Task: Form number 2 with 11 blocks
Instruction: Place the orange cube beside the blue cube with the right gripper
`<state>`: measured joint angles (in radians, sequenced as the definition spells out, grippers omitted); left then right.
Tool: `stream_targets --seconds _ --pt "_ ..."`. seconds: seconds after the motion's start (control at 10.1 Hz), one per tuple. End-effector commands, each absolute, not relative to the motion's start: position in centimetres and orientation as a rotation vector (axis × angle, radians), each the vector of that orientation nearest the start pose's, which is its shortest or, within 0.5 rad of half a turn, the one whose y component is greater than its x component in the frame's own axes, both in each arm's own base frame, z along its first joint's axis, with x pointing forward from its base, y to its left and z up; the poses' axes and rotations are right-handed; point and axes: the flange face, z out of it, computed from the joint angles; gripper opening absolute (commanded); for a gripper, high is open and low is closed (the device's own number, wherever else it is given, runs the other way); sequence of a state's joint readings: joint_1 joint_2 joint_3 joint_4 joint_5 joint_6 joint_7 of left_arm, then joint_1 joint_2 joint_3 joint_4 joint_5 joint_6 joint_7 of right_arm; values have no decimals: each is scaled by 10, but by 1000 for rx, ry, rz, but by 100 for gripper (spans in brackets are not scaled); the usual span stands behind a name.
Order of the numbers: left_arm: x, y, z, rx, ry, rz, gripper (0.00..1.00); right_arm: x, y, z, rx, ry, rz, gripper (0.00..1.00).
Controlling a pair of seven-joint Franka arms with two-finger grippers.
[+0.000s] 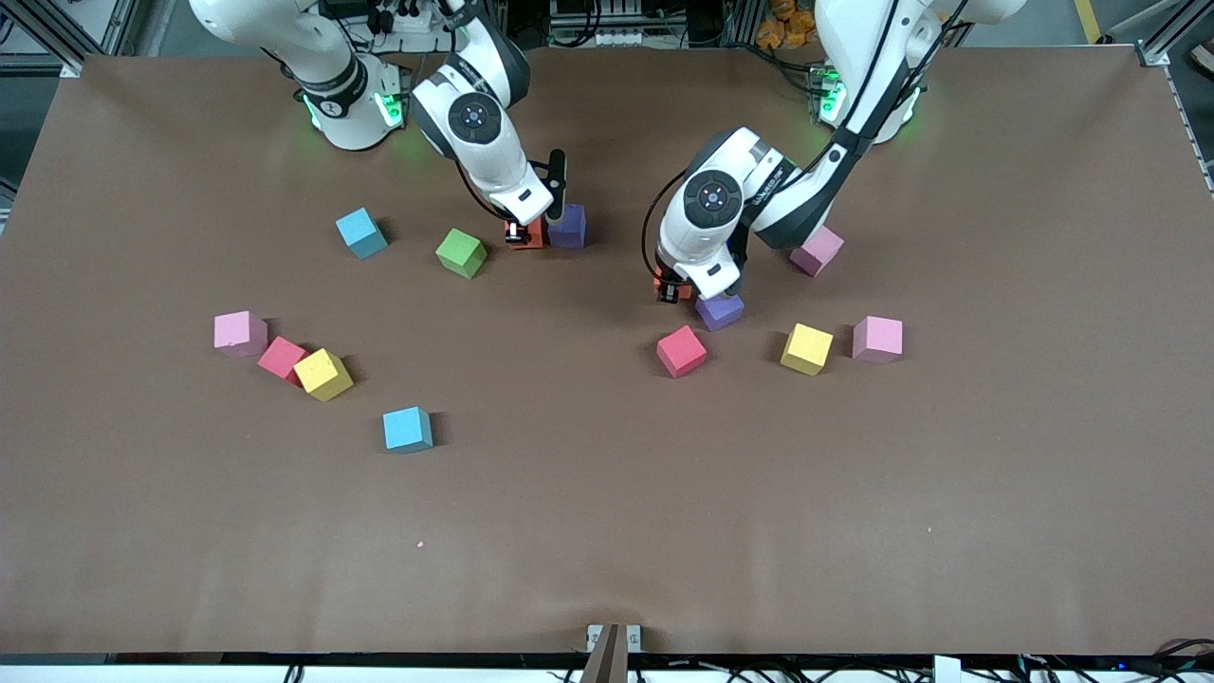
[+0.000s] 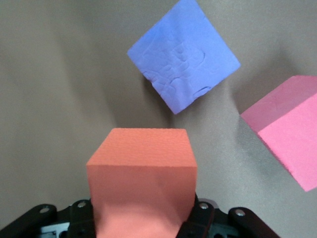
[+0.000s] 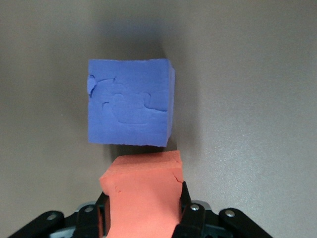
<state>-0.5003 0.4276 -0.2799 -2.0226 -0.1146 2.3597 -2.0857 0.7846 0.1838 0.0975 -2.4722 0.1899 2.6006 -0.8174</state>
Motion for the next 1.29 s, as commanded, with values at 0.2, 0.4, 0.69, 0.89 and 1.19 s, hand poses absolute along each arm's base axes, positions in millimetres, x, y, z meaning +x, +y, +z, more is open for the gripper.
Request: stream_targets --seconds 0.2,0.4,0.69,0.89,1.19 --pt "427 -412 244 -2312 -1999 319 37 299 365 211 -2178 -2115 53 29" --pt "437 -408 247 -2306 -2022 320 37 298 366 209 -2179 -2115 54 29" --pt "442 -403 247 -2295 -2037 320 37 298 366 209 -2188 -2102 54 53" --pt "442 -403 247 -2296 -2035 320 37 295 367 209 -2203 -2085 66 77" --pt "441 -404 245 -2297 -2030 321 37 292 367 212 -2195 -2086 103 100"
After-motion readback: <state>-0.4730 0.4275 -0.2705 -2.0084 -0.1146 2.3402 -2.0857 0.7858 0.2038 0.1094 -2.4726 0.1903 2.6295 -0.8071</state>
